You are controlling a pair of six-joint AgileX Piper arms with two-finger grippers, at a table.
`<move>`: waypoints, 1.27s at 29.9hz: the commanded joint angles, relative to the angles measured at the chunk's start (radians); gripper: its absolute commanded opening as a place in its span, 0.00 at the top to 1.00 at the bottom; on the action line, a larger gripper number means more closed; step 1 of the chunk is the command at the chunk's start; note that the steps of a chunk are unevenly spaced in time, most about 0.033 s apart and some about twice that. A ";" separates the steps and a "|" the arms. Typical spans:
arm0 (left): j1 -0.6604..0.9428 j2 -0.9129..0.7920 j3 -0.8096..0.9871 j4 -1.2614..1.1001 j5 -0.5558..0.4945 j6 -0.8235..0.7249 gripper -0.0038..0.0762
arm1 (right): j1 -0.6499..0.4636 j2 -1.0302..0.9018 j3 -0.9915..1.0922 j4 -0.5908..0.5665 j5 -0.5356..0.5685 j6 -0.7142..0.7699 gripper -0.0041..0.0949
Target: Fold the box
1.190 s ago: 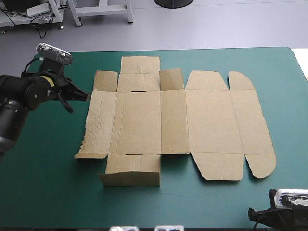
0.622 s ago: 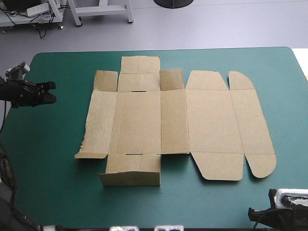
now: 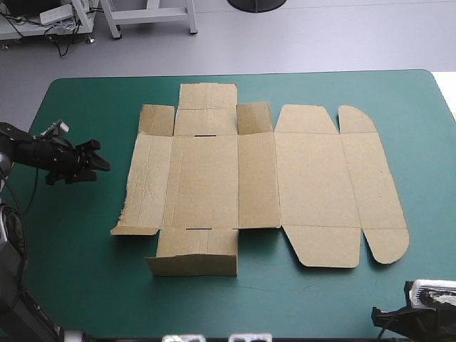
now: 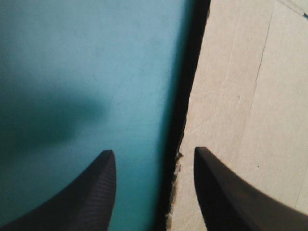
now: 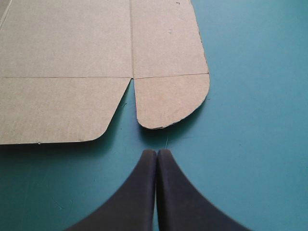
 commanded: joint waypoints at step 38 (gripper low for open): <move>-0.196 -0.085 0.248 -0.162 0.083 0.108 0.77 | -0.001 0.019 -0.028 -0.003 -0.066 0.000 0.96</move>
